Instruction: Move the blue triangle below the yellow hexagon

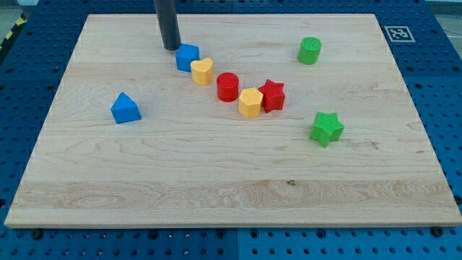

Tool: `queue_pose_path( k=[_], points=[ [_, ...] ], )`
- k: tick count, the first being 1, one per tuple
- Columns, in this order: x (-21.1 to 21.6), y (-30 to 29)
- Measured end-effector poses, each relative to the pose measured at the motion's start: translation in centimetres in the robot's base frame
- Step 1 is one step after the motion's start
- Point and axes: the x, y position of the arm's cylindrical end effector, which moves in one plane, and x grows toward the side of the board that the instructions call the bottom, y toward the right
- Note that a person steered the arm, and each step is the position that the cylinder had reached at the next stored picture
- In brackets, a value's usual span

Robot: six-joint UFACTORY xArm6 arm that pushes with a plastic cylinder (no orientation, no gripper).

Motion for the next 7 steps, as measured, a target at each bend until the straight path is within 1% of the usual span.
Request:
queue_pose_path(
  k=[1, 2, 3, 4, 5, 6, 7],
  points=[
    [1.3, 1.8],
    [1.6, 2.8],
    [-0.3, 1.6],
    [-0.3, -3.1],
    [3.0, -6.9],
    [8.1, -7.7],
    [12.3, -7.7]
  ],
)
